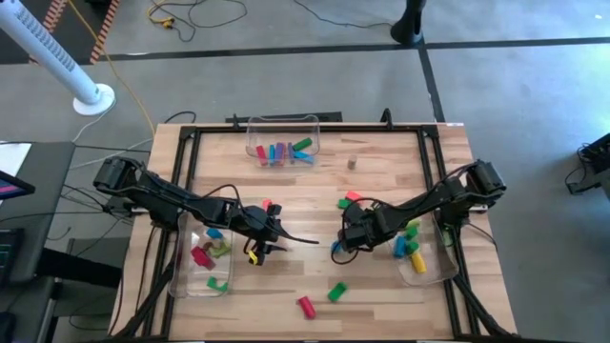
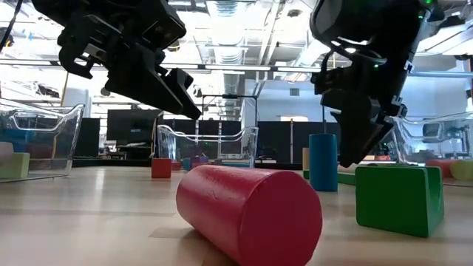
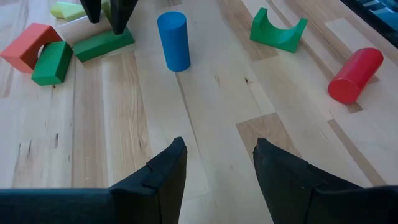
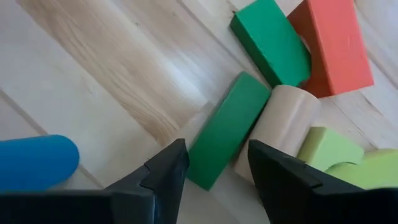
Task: Sort blocks by size
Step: Put the green rectangular block into the top transparent bin
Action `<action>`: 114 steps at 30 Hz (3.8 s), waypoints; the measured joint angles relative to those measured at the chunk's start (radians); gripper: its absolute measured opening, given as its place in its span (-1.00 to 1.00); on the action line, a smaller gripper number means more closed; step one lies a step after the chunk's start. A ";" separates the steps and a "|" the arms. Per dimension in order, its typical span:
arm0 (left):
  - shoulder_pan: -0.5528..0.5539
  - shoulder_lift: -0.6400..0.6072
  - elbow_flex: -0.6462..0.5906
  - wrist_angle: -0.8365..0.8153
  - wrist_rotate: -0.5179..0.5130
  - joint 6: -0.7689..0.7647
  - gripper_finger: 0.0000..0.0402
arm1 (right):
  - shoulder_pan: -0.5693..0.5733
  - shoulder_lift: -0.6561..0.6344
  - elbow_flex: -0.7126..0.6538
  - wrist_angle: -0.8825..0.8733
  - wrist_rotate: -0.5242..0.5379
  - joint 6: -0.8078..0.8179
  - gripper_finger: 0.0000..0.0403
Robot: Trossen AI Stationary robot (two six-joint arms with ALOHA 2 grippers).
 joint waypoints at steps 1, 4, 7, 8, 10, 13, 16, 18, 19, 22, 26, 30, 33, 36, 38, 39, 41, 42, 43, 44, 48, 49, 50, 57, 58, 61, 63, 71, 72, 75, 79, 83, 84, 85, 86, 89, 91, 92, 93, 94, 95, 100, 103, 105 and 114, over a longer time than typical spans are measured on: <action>0.000 0.000 0.000 0.001 0.000 0.000 -0.11 | -0.009 0.000 0.000 0.004 0.000 -0.010 0.08; 0.000 0.000 0.000 0.001 0.000 0.000 -0.11 | -0.040 0.003 0.006 0.019 -0.005 -0.062 0.09; 0.000 0.000 0.000 0.001 0.000 0.000 -0.11 | -0.068 0.004 0.032 0.022 -0.010 -0.124 0.09; 0.000 0.000 0.000 0.001 0.000 0.001 -0.11 | -0.077 0.004 0.041 0.023 -0.010 -0.144 0.09; 0.000 0.000 0.000 0.001 0.000 0.003 -0.11 | -0.091 0.004 0.055 0.032 -0.009 -0.171 0.08; 0.000 0.000 0.000 0.001 0.000 0.003 -0.11 | -0.107 0.004 0.062 0.039 -0.009 -0.173 0.06; 0.000 0.000 0.000 0.000 0.000 0.003 -0.11 | -0.110 0.004 0.067 0.030 -0.009 -0.183 0.05; 0.000 0.000 0.000 0.000 0.000 0.004 -0.11 | -0.107 0.004 0.078 0.028 -0.010 -0.192 0.04; 0.000 0.000 0.000 0.000 0.000 0.007 -0.11 | -0.104 0.004 0.084 0.029 -0.010 -0.193 0.03; 0.000 0.000 0.000 0.000 0.000 0.006 -0.11 | -0.095 0.004 0.094 0.019 -0.009 -0.193 0.03; 0.000 0.000 0.000 -0.001 0.000 0.005 -0.11 | -0.091 0.004 0.094 -0.045 -0.009 -0.170 0.03; 0.000 0.000 0.000 -0.001 0.000 0.007 -0.11 | -0.069 0.004 0.094 -0.093 -0.008 -0.127 0.03; 0.000 0.000 0.000 -0.001 0.000 0.007 -0.11 | -0.047 0.004 0.093 -0.115 -0.008 -0.098 0.03; 0.000 0.000 0.000 -0.001 0.000 0.007 -0.11 | -0.027 0.004 0.093 -0.142 -0.008 -0.066 0.03; 0.000 0.000 0.000 -0.001 0.000 0.007 -0.11 | -0.013 0.003 0.093 -0.164 -0.008 -0.041 0.03; 0.000 0.000 0.000 -0.001 0.000 0.007 -0.11 | -0.007 0.003 0.093 -0.175 -0.008 -0.029 0.03; 0.000 0.000 0.000 -0.001 0.000 0.007 -0.11 | 0.006 0.003 0.093 -0.201 -0.005 -0.004 0.03; 0.000 0.000 0.000 -0.001 0.000 0.006 -0.11 | 0.013 0.003 0.093 -0.213 -0.005 0.008 0.03; 0.000 0.000 0.000 -0.001 0.000 0.006 -0.11 | 0.021 0.003 0.093 -0.226 -0.005 0.020 0.03; 0.000 0.000 0.000 -0.001 0.000 0.006 -0.11 | 0.028 0.003 0.093 -0.239 -0.006 0.033 0.03; 0.000 0.000 0.000 -0.001 0.000 0.005 -0.11 | 0.052 0.003 0.093 -0.286 -0.018 0.081 0.03; 0.000 0.000 0.000 -0.001 0.000 0.006 -0.11 | 0.057 0.003 0.093 -0.298 -0.021 0.089 0.03; 0.000 0.000 0.000 -0.001 0.000 0.006 -0.11 | 0.062 0.003 0.093 -0.303 -0.026 0.093 0.03; 0.000 0.000 0.000 -0.001 0.000 0.004 -0.11 | 0.068 0.002 0.171 -0.333 -0.045 0.048 0.03; 0.000 0.000 0.000 -0.001 -0.001 0.004 -0.11 | 0.068 0.002 0.191 -0.344 -0.039 0.027 0.03; 0.000 0.000 0.000 -0.001 -0.001 0.004 -0.11 | 0.061 0.002 0.242 -0.346 0.012 -0.071 0.03; 0.000 0.000 0.000 0.000 -0.001 0.004 -0.11 | 0.048 0.002 0.261 -0.338 0.056 -0.146 0.03; 0.000 0.000 0.000 0.000 -0.001 0.007 -0.11 | -0.104 0.002 0.266 -0.185 -0.009 -0.484 0.03; 0.000 0.000 0.000 0.000 -0.001 0.007 -0.11 | -0.123 0.002 0.266 -0.166 -0.013 -0.524 0.03; 0.000 0.000 0.000 0.000 -0.001 0.007 -0.11 | -0.171 0.002 0.266 -0.134 -0.023 -0.651 0.03; 0.000 0.000 0.000 0.000 -0.001 0.018 -0.11 | -0.246 0.002 0.242 -0.064 -0.098 -0.775 0.03; 0.000 0.000 0.000 0.000 -0.001 0.018 -0.11 | -0.315 0.002 0.195 -0.010 -0.170 -0.841 0.03; 0.000 0.000 0.000 0.000 -0.001 0.018 -0.11 | -0.328 0.002 0.181 0.015 -0.177 -0.850 0.03; 0.000 0.000 0.000 0.000 -0.001 0.018 -0.11 | -0.339 0.002 0.168 0.035 -0.185 -0.858 0.03; 0.000 0.000 0.000 0.000 -0.001 0.018 -0.11 | -0.349 0.002 0.155 0.047 -0.200 -0.869 0.03; 0.000 0.000 0.000 0.000 -0.001 0.019 -0.11 | -0.372 0.002 0.127 0.078 -0.238 -0.897 0.03; 0.000 0.000 0.000 0.000 -0.001 0.019 -0.11 | -0.380 0.013 0.109 0.127 -0.268 -0.921 0.03; 0.000 0.000 0.000 0.000 -0.001 0.019 -0.11 | -0.385 0.016 0.099 0.138 -0.282 -0.931 0.03; 0.000 0.000 0.000 0.000 -0.001 0.019 -0.11 | -0.390 0.022 0.092 0.144 -0.296 -0.939 0.03; 0.000 0.000 0.000 0.000 -0.001 0.019 -0.11 | -0.391 0.036 0.089 0.150 -0.304 -0.950 0.03; 0.000 0.000 0.000 0.000 -0.001 0.019 -0.11 | -0.394 0.047 0.090 0.159 -0.305 -0.954 0.03; 0.000 0.000 0.000 0.004 -0.001 0.019 -0.11 | -0.396 0.090 0.098 0.155 -0.297 -0.979 0.03; 0.000 0.000 -0.001 0.015 -0.001 0.019 -0.11 | -0.401 0.117 0.109 0.139 -0.296 -0.986 0.03; 0.000 0.000 -0.002 0.023 -0.001 0.023 -0.11 | -0.405 0.131 0.109 0.132 -0.295 -0.989 0.03; 0.000 0.000 -0.002 0.028 0.000 0.027 -0.11 | -0.421 0.138 0.106 0.130 -0.309 -0.990 0.03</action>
